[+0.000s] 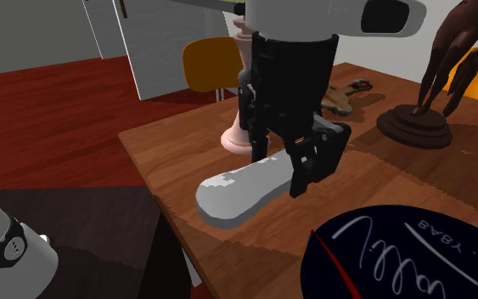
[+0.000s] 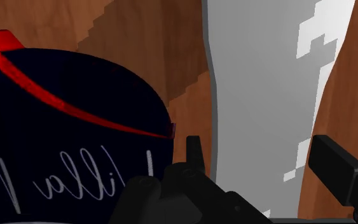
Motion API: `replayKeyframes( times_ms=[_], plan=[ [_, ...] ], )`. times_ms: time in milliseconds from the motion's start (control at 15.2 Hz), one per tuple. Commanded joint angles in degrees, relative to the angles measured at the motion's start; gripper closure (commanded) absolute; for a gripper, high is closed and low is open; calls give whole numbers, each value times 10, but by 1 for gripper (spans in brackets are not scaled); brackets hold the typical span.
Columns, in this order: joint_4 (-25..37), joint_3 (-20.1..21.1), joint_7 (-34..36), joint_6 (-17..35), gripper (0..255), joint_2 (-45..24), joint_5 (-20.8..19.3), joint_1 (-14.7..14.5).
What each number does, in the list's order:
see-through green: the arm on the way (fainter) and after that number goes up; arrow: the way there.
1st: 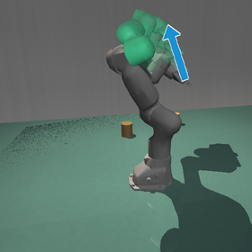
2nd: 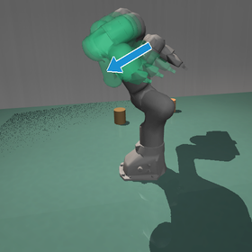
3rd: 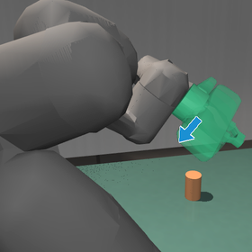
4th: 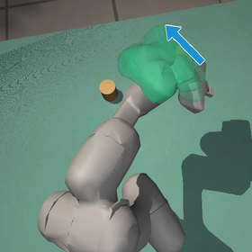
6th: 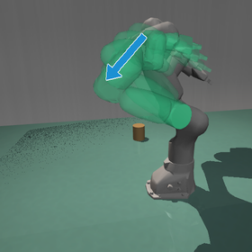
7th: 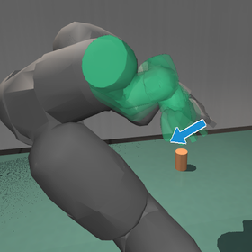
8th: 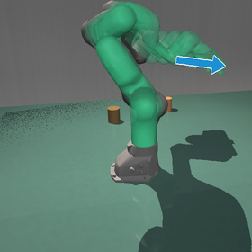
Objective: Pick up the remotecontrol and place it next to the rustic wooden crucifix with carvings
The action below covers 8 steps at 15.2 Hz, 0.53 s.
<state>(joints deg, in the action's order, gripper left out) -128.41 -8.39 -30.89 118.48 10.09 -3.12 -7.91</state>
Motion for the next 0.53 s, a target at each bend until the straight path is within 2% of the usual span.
replayKeyframes(
  times_ms=[0, 264, 462],
  plan=[
    [9, 0, -1, -16, 255, 6, -1, 0],
    [28, 1, -1, -42, 255, 14, -1, 0],
    [31, 27, 41, -44, 255, 12, 5, -19]
  ],
)
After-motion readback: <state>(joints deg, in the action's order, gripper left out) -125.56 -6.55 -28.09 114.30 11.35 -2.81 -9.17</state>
